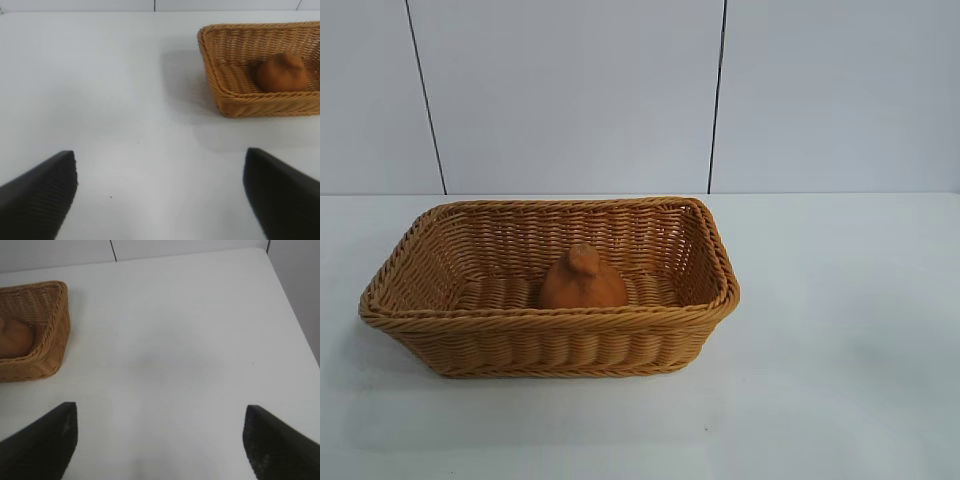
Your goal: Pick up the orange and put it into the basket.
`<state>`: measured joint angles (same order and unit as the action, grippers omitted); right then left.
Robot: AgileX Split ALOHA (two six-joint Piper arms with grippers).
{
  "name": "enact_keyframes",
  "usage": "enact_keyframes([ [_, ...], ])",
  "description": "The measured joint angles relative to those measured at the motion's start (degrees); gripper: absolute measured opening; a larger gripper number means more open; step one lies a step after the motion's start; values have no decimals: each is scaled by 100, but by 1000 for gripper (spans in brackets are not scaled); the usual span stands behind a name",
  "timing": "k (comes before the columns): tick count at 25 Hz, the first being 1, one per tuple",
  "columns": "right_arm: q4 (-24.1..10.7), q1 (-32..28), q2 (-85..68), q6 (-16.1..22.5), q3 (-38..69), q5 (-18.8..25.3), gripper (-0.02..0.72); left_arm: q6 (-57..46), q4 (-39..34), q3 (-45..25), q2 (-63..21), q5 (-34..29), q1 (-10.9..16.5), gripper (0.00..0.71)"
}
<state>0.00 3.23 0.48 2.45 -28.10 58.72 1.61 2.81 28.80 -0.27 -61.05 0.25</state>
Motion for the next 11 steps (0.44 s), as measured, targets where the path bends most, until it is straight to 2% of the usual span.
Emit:
enact_keyframes([
  [11,0,0,-83,-6,7,0,620,0,0,0,0,0,0,643],
])
